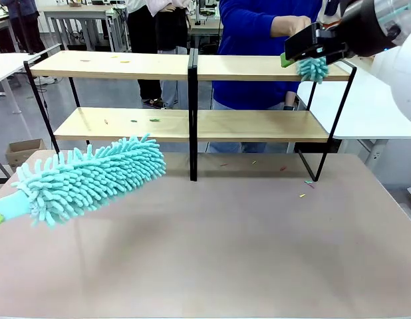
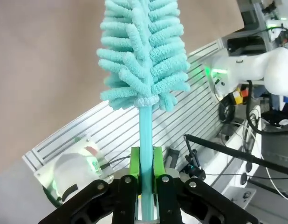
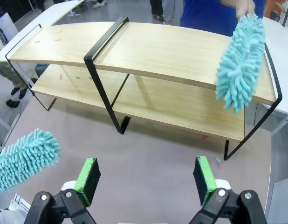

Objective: Clean the shelves.
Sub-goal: Clean another randomly selected level of the Shelf with the Duster.

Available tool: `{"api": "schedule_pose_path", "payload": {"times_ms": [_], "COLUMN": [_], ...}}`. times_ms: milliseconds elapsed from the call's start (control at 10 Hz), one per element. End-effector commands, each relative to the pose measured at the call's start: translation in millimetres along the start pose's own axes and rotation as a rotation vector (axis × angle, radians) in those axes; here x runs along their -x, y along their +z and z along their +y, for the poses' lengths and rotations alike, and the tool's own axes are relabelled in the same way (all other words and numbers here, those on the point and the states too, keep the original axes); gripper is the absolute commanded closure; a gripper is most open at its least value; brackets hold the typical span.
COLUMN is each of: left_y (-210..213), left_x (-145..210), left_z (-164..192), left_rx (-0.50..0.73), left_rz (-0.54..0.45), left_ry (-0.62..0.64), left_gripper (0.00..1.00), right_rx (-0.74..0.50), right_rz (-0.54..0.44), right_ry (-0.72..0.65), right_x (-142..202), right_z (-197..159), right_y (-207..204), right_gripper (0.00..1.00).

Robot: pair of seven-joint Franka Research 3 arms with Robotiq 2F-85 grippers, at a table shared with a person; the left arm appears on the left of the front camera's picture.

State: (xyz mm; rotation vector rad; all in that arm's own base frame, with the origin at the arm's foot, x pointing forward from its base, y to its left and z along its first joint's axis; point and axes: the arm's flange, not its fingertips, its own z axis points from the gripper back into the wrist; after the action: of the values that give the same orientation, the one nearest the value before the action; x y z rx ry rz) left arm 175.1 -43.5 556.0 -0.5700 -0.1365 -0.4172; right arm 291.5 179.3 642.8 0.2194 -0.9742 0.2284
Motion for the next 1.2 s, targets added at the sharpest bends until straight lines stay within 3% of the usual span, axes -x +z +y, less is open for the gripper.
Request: {"api": "schedule_pose_path", "payload": {"times_ms": [0, 300, 400, 700, 1100], "left_y": [-20, -48, -54, -73, -104], "left_x": [-27, -87, -104, -150, -197], "left_z": [4, -7, -8, -10, -3], "left_rx": [-0.041, -0.18, -0.197, -0.237, -0.289], "left_rz": [-0.061, -0.145, -0.173, -0.257, -0.242], "left_ry": [0.016, 0.0, 0.005, 0.05, 0.079], "left_gripper": [0.88, 0.88, 1.0, 1.0, 1.0], "right_rx": [-0.003, -0.003, -0.003, -0.003, -0.003], "right_rz": [0.0, 0.0, 0.0, 0.0, 0.0], "right_ry": [-0.006, -0.006, -0.006, -0.006, -0.006], "right_x": [-1, -1, -1, -1, -1], "right_z": [0, 0, 0, 0, 0], "right_y": [0, 0, 0, 0, 0], "right_gripper": [0.0, 0.0, 0.0, 0.0, 0.0]}}
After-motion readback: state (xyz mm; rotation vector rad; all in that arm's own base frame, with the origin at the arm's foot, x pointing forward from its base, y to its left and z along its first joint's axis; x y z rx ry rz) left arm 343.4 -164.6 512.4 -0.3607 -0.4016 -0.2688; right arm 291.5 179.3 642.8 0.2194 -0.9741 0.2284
